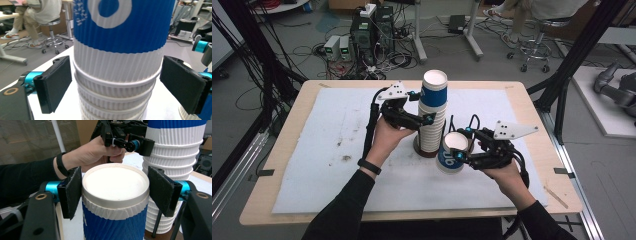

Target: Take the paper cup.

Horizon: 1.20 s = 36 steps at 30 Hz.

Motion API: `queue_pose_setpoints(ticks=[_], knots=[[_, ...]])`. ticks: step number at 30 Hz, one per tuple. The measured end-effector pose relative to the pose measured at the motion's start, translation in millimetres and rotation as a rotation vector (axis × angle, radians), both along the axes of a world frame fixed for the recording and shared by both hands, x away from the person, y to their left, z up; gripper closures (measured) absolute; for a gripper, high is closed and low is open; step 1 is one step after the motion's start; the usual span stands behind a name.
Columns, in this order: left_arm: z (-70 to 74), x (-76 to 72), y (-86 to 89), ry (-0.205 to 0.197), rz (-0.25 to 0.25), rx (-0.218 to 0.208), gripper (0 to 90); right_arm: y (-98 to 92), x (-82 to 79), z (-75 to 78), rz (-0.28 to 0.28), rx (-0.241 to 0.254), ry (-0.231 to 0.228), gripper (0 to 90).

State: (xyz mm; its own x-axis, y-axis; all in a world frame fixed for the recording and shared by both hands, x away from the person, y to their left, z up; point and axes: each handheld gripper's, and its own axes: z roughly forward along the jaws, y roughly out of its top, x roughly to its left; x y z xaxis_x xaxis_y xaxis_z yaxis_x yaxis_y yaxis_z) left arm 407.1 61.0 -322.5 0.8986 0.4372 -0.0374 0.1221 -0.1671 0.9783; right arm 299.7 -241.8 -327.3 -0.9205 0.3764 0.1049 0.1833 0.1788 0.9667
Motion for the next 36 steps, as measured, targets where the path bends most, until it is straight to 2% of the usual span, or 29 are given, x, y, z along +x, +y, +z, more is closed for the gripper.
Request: queue_pose_setpoints(ticks=[8,19,29,36], knots=[[7.2,-9.4,9.1,-0.005,0.01,0.036,9.3,3.5,3.0,-0.5,0.012,0.003,0.004,31.4],[10.1,-27.9,29.5,-0.03,0.064,0.059,8.8,7.9,8.3,0.0,0.026,0.009,0.007,31.4],[0.5,-46.3,54.0,-0.03,0.098,0.059,8.9,11.4,14.4,-1.8,0.032,0.01,0.014,31.4],[-16.2,-65.9,64.4,-0.016,0.106,0.059,8.9,14.1,16.7,-3.4,0.037,0.005,0.016,31.4]])
